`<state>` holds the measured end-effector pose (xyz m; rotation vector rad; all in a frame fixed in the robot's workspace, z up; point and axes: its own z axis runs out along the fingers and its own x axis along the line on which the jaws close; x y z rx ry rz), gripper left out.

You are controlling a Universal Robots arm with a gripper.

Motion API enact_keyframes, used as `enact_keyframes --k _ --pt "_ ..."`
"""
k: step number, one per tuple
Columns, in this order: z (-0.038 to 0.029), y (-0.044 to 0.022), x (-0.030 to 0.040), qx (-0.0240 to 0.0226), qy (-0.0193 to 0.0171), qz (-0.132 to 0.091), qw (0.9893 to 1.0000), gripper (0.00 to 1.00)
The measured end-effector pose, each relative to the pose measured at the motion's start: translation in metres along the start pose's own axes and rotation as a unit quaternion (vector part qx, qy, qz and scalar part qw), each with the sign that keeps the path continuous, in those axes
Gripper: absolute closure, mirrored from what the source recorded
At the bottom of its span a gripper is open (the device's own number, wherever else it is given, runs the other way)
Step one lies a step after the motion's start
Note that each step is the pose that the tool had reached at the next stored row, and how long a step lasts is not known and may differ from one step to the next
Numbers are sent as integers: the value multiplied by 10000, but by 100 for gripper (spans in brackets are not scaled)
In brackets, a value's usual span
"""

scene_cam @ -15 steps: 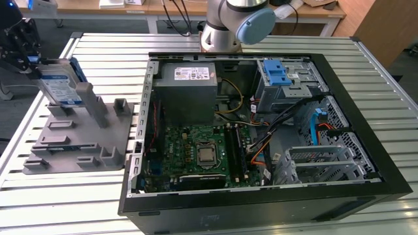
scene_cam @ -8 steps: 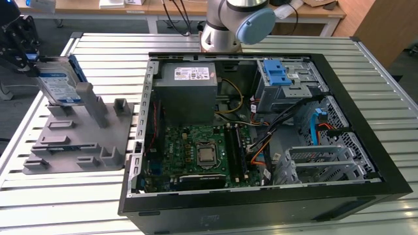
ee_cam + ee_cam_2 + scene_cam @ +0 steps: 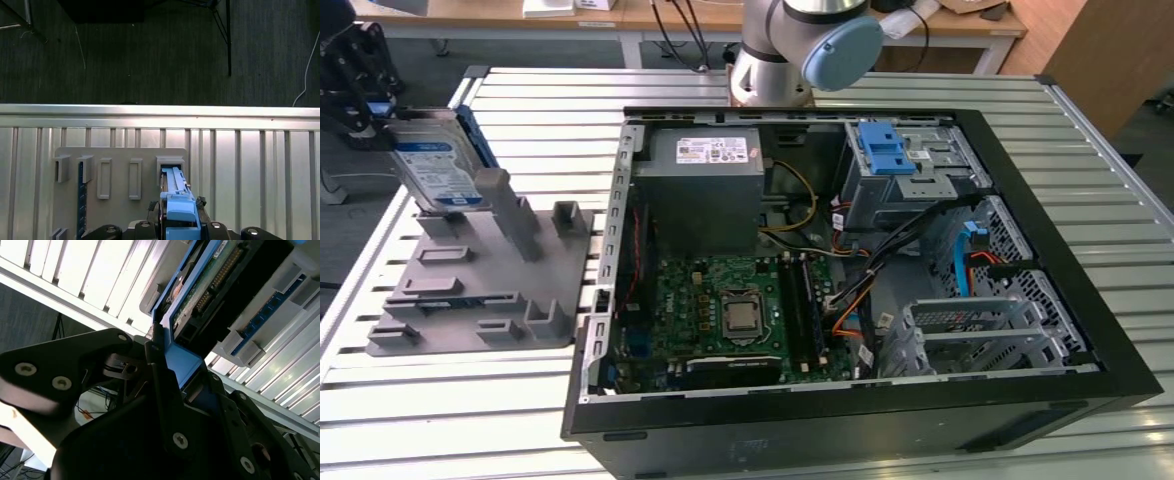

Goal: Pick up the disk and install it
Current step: 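Pick up the disk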

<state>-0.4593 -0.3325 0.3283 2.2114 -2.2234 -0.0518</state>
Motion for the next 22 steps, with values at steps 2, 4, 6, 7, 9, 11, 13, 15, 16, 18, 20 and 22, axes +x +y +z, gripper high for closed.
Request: enact_keyframes --k 2,4,6,7,9,11,13,15,16,18,20,22 --pt "-22 0 -1 -1 1 0 10000 64" --pt "-44 1 -1 0 2 0 10000 64" --pt "-66 2 -2 0 2 0 10000 64" --pt "-75 2 -2 0 2 0 10000 64" --pt "-95 2 -2 0 3 0 10000 64" --pt "-115 3 -3 0 2 0 10000 64" --pt "-134 3 -3 0 3 0 10000 64" --pt "-150 4 -4 -1 3 0 10000 64" --pt "-157 4 -4 0 2 0 10000 64" --pt "-171 5 -5 0 2 0 10000 64" --pt "-187 5 -5 0 2 0 10000 64" --pt "-202 5 -6 0 2 0 10000 64"
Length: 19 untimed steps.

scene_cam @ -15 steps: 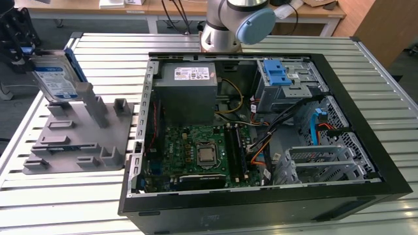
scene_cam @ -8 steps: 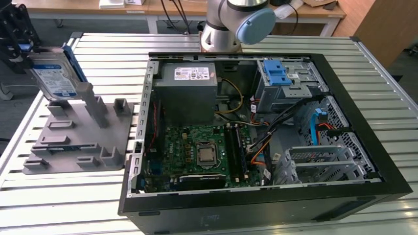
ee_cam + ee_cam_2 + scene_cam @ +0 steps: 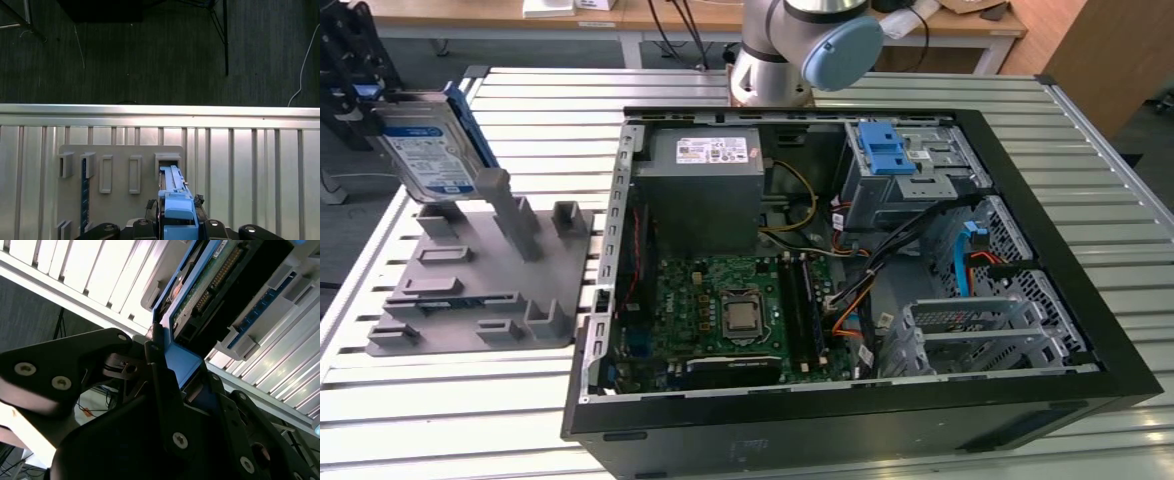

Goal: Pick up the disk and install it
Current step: 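Pick up the disk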

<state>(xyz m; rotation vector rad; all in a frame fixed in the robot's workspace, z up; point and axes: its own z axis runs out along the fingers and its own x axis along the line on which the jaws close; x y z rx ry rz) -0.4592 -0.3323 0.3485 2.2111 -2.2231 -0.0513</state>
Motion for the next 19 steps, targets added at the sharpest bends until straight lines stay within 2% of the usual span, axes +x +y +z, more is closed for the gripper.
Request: enact_keyframes --k 19 --pt "-145 4 -6 1 2 0 10000 64"
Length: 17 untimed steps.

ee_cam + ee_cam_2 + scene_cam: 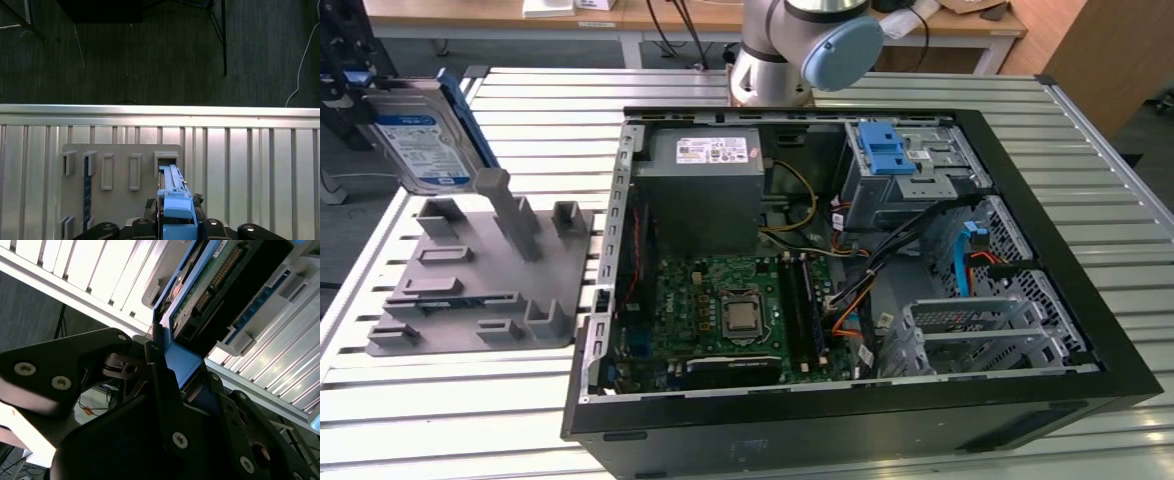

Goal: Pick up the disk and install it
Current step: 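Pick up the disk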

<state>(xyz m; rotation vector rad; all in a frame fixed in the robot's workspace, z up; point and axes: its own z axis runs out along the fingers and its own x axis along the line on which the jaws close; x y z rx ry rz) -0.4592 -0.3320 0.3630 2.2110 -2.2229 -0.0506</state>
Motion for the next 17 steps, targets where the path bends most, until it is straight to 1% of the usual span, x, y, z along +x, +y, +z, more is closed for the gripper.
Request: enact_keyframes --k 17 --pt "-161 5 -6 -1 1 0 10000 64"
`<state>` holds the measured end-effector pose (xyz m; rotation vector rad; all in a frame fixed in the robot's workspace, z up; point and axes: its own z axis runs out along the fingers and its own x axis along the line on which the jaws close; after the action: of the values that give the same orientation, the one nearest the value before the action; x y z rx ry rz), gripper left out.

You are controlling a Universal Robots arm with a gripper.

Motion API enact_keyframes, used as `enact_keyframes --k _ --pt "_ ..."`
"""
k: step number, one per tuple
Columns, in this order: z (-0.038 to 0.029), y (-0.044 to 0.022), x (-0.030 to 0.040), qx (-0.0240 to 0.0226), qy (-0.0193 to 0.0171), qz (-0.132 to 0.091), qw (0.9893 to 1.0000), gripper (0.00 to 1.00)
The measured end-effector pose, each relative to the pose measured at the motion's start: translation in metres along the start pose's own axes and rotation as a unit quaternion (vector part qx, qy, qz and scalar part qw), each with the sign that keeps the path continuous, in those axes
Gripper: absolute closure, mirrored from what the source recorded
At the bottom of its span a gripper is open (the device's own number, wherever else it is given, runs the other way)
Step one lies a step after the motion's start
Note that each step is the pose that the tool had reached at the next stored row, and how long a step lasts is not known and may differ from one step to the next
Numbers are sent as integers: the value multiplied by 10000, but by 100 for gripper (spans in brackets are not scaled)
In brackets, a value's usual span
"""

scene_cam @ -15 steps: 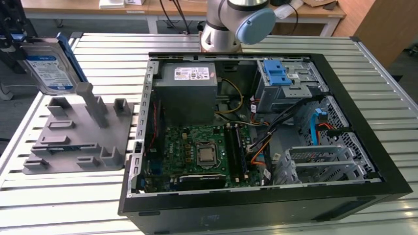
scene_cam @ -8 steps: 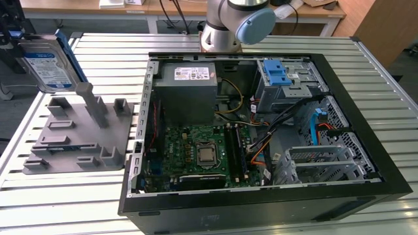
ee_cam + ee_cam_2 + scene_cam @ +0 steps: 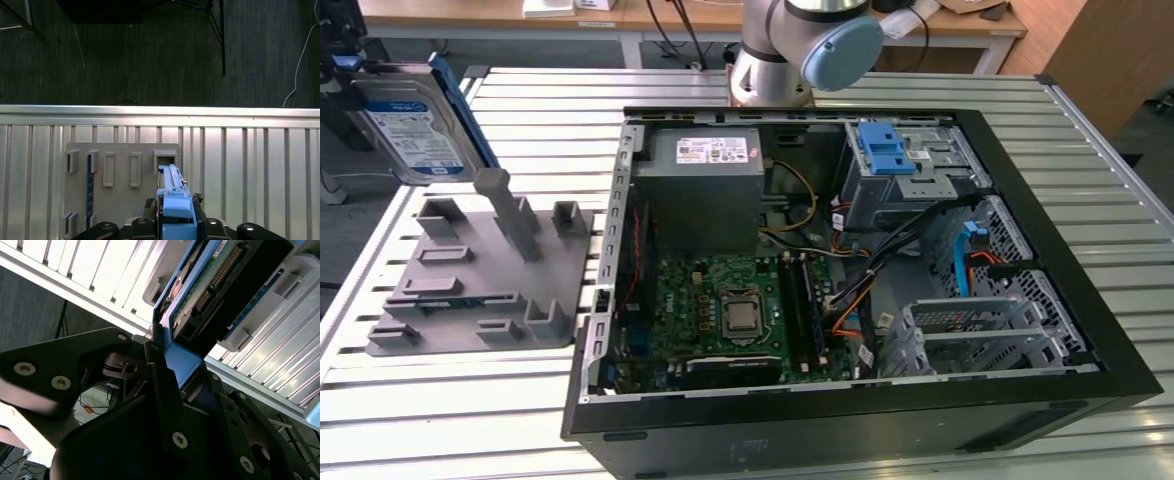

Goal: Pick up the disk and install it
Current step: 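Pick up the disk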

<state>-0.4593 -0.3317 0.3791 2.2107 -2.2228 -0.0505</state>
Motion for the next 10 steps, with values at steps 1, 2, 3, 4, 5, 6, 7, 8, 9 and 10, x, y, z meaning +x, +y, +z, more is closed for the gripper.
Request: enact_keyframes --k 1,2,3,4,5,6,7,8,9,10 --pt "-7 0 -1 0 2 0 10000 64" --pt "-16 0 -1 0 2 0 10000 64" --pt "-26 0 -1 0 3 0 10000 64" --pt "-37 1 -2 0 3 0 10000 64" --pt "-48 1 -3 0 4 0 10000 64" --pt "-57 1 -3 0 4 0 10000 64" --pt "-63 2 -3 1 4 0 10000 64" --pt "-70 2 -4 1 4 0 10000 64" --pt "-77 2 -4 1 4 0 10000 64" --pt "-90 2 -5 0 5 0 10000 64"
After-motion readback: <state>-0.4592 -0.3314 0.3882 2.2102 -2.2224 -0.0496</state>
